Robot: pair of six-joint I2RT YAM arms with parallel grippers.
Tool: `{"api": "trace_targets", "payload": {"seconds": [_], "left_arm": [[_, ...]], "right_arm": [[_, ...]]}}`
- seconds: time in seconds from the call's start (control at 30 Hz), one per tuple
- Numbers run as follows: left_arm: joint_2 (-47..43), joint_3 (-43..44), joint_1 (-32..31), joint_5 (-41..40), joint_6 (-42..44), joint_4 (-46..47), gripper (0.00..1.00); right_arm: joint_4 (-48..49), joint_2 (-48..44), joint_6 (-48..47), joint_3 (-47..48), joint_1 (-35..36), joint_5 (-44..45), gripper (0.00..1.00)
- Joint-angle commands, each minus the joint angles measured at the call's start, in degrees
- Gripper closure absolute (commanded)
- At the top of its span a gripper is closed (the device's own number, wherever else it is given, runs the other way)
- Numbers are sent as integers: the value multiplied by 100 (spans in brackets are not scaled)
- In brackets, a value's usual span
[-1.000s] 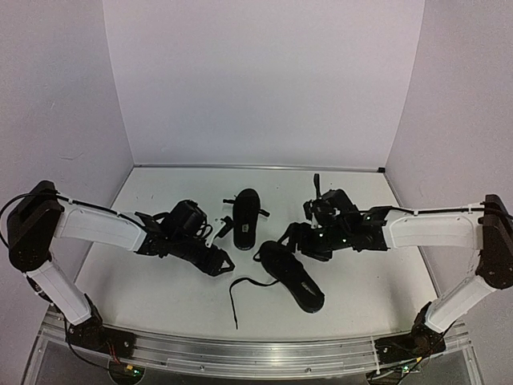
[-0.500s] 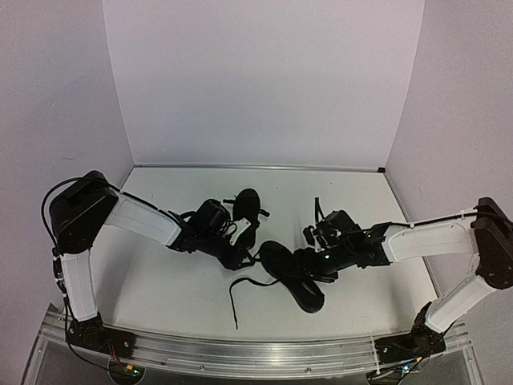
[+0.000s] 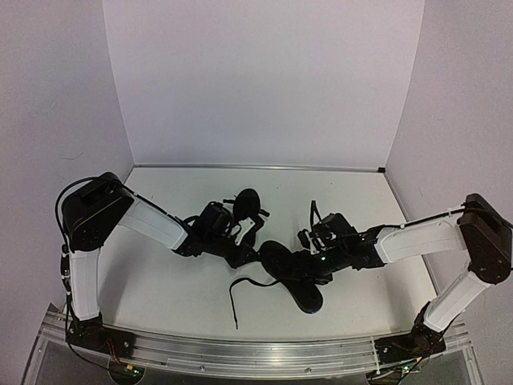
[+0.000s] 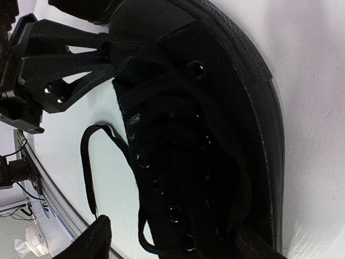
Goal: Tie the shoes
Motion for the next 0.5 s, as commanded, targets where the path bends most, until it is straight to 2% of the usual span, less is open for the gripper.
{"api": "trace_targets", "payload": {"seconds": [0.0,0.27,0.47], "left_arm": [[-134,98,-6,-54,54,311,99],[-1203,442,-16,-379,61,-520,100],[-1193,1174,-310,-592,739,-1356,100]], "right_arm": [[317,-30,42,146,76,-378,32],[675,-140,9,260,84,-630,32],[473,-1274,-218,247,-223,-235,27]]}}
